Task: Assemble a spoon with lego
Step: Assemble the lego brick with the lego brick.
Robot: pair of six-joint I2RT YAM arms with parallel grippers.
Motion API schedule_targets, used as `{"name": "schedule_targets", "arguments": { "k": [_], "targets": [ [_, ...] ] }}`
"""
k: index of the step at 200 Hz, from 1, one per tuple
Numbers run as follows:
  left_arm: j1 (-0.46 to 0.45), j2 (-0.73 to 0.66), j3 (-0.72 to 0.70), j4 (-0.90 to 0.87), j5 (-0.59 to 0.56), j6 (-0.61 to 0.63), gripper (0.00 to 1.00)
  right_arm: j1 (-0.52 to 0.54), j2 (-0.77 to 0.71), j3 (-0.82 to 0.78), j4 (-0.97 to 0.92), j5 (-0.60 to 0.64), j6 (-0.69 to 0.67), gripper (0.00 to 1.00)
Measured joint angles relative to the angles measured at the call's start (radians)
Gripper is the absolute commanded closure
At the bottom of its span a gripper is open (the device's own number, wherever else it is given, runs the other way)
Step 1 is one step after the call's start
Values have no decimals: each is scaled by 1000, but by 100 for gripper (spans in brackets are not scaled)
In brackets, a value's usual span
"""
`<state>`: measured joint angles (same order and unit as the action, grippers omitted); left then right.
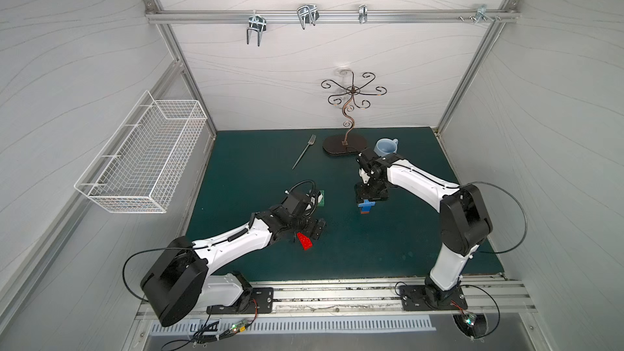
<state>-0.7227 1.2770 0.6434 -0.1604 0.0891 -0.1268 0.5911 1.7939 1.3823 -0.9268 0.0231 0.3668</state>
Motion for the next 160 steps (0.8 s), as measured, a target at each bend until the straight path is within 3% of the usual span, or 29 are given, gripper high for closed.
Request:
{"name": "schedule_targets", "arguments": {
  "k": [160],
  "targets": [
    [0,-7,-5,0,-3,0,3,16,-4,19,-25,1,11,38]
  ]
}}
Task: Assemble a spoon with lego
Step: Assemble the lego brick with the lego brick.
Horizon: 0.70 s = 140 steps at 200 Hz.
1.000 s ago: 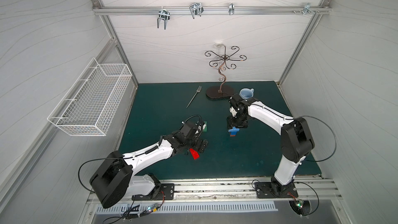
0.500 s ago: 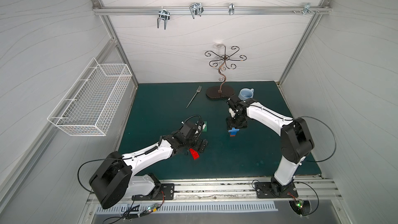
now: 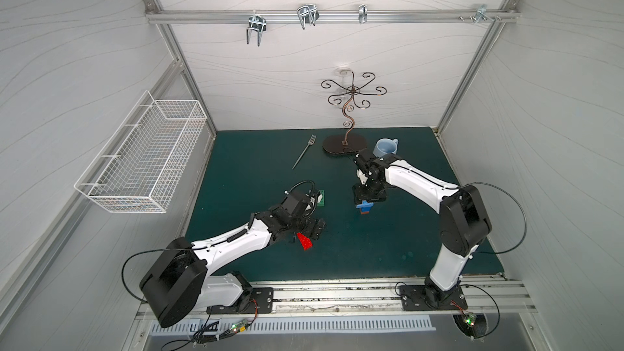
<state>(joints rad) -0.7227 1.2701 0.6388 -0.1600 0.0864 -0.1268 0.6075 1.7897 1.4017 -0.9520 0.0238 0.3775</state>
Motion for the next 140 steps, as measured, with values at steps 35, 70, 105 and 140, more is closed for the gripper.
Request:
{"name": "schedule_targets", "arguments": {
  "k": [35,70,105,140],
  "targets": [
    [0,0,-2,0,0,0,3,0,0,0,-8,7,0,38],
    [0,0,-2,0,0,0,3,-3,0,0,-12,21,0,38],
    [0,0,-2,0,0,0,3,-12,0,-3,-11,21,-1,38],
    [0,0,-2,0,0,0,3,-14,1,-8,-5,21,-3,38]
  ]
}}
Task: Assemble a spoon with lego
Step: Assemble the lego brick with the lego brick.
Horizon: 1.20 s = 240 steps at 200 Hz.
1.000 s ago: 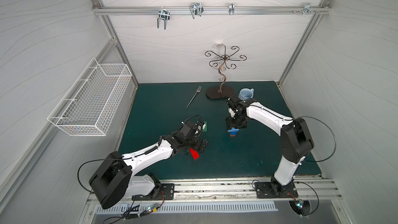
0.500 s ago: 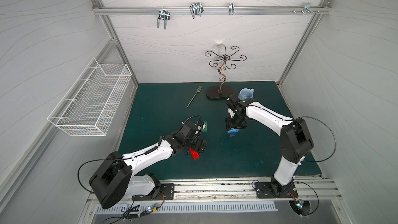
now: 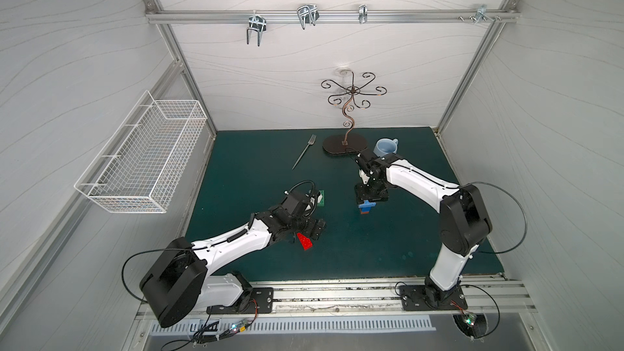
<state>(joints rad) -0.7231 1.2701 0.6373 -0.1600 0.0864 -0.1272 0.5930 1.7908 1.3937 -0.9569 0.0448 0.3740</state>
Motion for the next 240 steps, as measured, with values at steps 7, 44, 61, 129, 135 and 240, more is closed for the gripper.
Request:
{"name": "schedule_targets", "arguments": {
  "k": [7,44,61,129,135,240],
  "targets": [
    [0,0,0,0,0,0,3,0,0,0,0,0,0,38],
    [0,0,0,0,0,0,3,0,1,-2,3,0,-8,38],
    [0,0,0,0,0,0,3,-3,6,-1,6,-1,-10,38],
    [0,0,0,0,-1,0,3,-8,25,7,0,-16,-27,39],
    [0,0,0,0,-1,0,3,-8,26,10,-1,-17,-26,39],
    [0,0,-7,0,-2,0,3,6,26,5,6,6,-2,36]
  ]
}}
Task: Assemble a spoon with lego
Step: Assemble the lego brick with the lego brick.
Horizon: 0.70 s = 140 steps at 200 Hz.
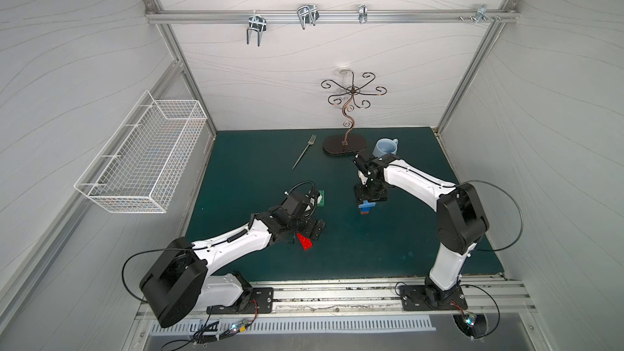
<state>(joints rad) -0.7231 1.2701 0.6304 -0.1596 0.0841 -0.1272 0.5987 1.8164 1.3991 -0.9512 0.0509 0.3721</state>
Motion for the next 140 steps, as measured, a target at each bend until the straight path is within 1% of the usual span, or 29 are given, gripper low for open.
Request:
{"name": "schedule_targets", "arguments": {
  "k": [28,74,92,140],
  "targets": [
    [0,0,-1,0,0,0,3,-12,-5,-5,3,-19,-3,34],
    [0,0,-1,-1,-2,0,4,-14,-4,-10,8,-34,-3,27],
    [-6,0,-1,-3,-9,0,4,-14,-1,-13,7,-45,-3,22],
    [-11,4,-1,-8,-13,0,4,-15,-2,-13,6,-55,-3,16]
  ]
}}
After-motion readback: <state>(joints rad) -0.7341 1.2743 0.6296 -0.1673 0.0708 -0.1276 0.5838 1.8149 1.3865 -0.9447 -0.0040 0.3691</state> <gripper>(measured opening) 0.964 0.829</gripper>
